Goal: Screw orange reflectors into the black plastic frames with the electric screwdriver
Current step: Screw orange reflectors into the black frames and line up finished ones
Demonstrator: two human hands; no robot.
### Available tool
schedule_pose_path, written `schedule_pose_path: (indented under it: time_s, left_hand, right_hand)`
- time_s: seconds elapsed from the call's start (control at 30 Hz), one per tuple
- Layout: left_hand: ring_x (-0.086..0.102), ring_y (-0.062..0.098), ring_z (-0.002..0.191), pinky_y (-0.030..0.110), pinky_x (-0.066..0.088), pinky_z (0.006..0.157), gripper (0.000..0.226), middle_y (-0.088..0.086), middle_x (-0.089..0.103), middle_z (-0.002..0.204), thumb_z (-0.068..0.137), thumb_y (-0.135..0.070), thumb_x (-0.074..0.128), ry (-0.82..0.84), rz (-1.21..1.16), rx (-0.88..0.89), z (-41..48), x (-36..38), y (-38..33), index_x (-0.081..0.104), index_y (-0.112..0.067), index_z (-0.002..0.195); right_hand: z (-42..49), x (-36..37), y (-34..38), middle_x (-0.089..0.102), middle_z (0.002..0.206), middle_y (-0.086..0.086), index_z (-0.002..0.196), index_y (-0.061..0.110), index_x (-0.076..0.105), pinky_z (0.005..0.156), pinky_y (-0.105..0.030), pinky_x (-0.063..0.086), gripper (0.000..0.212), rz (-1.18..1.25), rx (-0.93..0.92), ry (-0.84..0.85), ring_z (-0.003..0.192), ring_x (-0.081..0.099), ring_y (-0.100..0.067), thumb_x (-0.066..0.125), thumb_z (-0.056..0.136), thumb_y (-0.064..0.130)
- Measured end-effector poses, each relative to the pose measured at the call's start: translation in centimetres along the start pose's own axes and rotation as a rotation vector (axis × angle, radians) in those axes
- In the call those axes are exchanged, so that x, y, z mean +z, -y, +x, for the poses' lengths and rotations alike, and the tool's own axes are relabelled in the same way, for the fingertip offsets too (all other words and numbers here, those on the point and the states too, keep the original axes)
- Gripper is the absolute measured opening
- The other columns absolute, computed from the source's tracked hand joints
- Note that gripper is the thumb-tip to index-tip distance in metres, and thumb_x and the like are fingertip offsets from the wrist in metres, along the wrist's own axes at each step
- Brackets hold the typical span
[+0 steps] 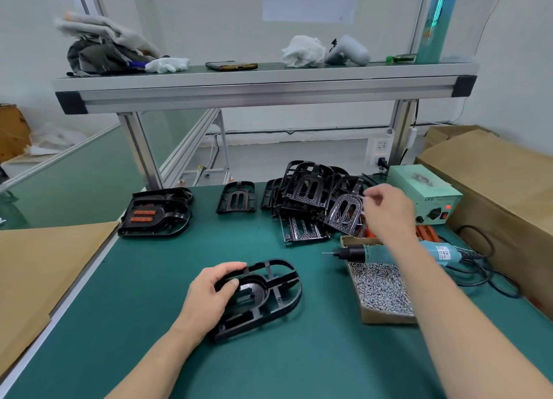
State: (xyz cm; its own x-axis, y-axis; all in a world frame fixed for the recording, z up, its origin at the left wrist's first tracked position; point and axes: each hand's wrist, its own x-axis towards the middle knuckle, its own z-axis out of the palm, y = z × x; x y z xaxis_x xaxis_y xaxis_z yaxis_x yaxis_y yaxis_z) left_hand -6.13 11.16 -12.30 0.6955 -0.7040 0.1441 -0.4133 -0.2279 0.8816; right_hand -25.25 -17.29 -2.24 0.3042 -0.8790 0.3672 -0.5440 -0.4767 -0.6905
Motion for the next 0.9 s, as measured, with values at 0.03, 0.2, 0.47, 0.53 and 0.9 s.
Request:
schedule_pose_path:
  time_s: [0.03, 0.2, 0.47, 0.53, 0.9]
  left_hand:
    - [0.057, 0.003, 0.115, 0.038, 0.043, 0.107, 0.04, -0.01, 0.067, 0.116, 0.093, -0.008, 0.065, 0.009, 0.035, 0.012, 0.0, 0.0, -0.1, 0.071, -0.044, 0.108]
    - [0.055, -0.002, 0.113, 0.031, 0.041, 0.106, 0.041, -0.011, 0.067, 0.115, 0.092, -0.008, 0.065, 0.021, 0.087, 0.036, 0.0, 0.1, -0.2, 0.07, -0.046, 0.107]
    - [0.054, -0.009, 0.11, 0.025, 0.041, 0.102, 0.04, -0.013, 0.068, 0.112, 0.092, -0.009, 0.066, 0.014, 0.086, 0.037, -0.1, 0.1, 0.1, 0.071, -0.046, 0.107]
    - [0.055, -0.008, 0.109, 0.025, 0.041, 0.101, 0.041, -0.012, 0.068, 0.111, 0.092, -0.009, 0.067, 0.014, 0.071, 0.03, -0.1, 0.1, 0.1, 0.071, -0.047, 0.106]
    - [0.059, 0.0, 0.109, 0.033, 0.044, 0.104, 0.038, -0.013, 0.069, 0.11, 0.092, -0.011, 0.067, 0.04, 0.065, 0.009, -0.1, 0.3, -0.1, 0.072, -0.046, 0.106]
  right_hand:
    - [1.3, -0.3, -1.0, 0.069, 0.116, -0.009, 0.112, 0.015, 0.072, 0.098, -0.037, 0.047, 0.025, -0.08, 0.037, 0.015, 0.108, 0.061, -0.028, 0.057, 0.092, 0.015]
    - [4.7, -1.1, -5.1, 0.068, 0.115, -0.022, 0.108, 0.003, 0.07, 0.084, -0.039, 0.051, 0.027, -0.338, 0.202, 0.153, 0.102, 0.062, -0.038, 0.056, 0.086, 0.012]
    - [5.5, -1.2, -7.2, 0.062, 0.124, -0.018, 0.12, 0.006, 0.06, 0.093, -0.043, 0.051, 0.034, -0.595, 0.358, 0.311, 0.112, 0.059, -0.036, 0.052, 0.093, 0.024]
    - [5.9, -1.4, -7.4, 0.059, 0.128, -0.017, 0.125, 0.007, 0.058, 0.097, -0.043, 0.05, 0.038, -0.633, 0.383, 0.351, 0.115, 0.058, -0.035, 0.052, 0.092, 0.024]
    - [7.2, -1.9, -9.1, 0.056, 0.108, -0.012, 0.121, 0.008, 0.059, 0.091, -0.042, 0.054, 0.038, -0.702, 0.404, 0.413, 0.096, 0.055, -0.03, 0.054, 0.086, 0.023]
